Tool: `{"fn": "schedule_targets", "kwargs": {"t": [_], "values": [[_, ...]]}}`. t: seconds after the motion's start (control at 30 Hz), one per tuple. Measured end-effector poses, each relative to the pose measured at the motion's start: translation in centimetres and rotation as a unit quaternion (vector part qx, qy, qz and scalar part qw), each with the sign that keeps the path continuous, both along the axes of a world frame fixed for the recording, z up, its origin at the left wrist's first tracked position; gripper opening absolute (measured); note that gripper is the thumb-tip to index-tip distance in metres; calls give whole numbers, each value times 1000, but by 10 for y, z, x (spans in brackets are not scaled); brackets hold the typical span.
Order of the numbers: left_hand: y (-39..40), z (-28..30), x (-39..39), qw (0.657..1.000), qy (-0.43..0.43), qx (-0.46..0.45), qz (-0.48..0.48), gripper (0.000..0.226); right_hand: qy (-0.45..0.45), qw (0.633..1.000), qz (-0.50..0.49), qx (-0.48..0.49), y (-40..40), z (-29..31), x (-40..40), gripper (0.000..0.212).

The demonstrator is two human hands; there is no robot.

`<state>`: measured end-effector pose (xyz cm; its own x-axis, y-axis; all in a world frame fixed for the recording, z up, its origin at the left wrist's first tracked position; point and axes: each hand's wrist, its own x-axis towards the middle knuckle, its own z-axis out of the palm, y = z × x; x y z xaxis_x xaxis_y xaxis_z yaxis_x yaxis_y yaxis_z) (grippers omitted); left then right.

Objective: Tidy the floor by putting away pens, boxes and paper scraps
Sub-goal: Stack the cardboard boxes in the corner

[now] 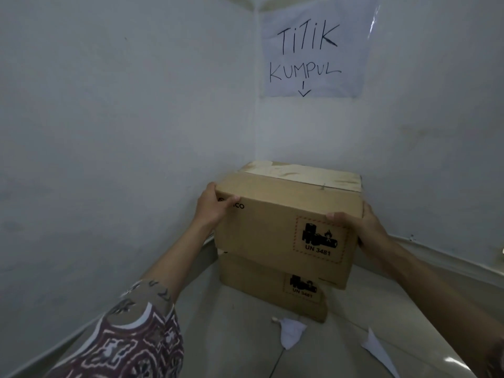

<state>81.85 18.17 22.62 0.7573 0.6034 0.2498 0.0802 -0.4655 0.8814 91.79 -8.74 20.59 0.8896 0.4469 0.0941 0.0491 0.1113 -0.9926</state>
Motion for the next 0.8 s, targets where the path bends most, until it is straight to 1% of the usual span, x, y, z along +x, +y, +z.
{"fn": "schedule_targets", "kwargs": {"t": [0.07,0.13,0.17,0.2,0.27,0.3,0.37,0.43,0.6,0.63,0.7,0.77,0.8], "values": [[4,-4,6,1000,0,2,-19,45,5,1000,-5,2,2,1,7,90],[10,-7,13,999,11,2,-37,44,5,1000,4,3,4,3,13,87],[14,-7,16,999,24,6,-44,47,1,1000,7,-4,4,4,16,92],[19,-8,20,998,41,12,-51,56,-7,1000,5,-17,6,4,20,99],[29,-7,27,995,72,14,-60,77,-24,999,-6,-37,9,5,25,108],[31,-6,29,995,84,10,-60,84,-27,999,-9,-42,10,5,27,109],[36,-7,34,993,97,13,-58,89,-28,998,-11,-47,13,5,30,107],[38,-8,36,993,98,20,-64,91,-32,998,-7,-45,15,4,33,101],[42,-9,30,990,98,7,-101,97,-30,998,-16,-47,17,0,34,101],[40,-8,26,989,98,0,-113,97,-33,998,-18,-51,16,1,32,97],[36,-10,15,988,92,1,-123,91,-38,997,-27,-60,15,1,29,84],[35,-14,0,989,95,15,-112,82,-42,997,-31,-63,17,3,22,86],[36,-16,-9,989,101,17,-102,81,-43,996,-42,-73,18,3,19,88]]}}
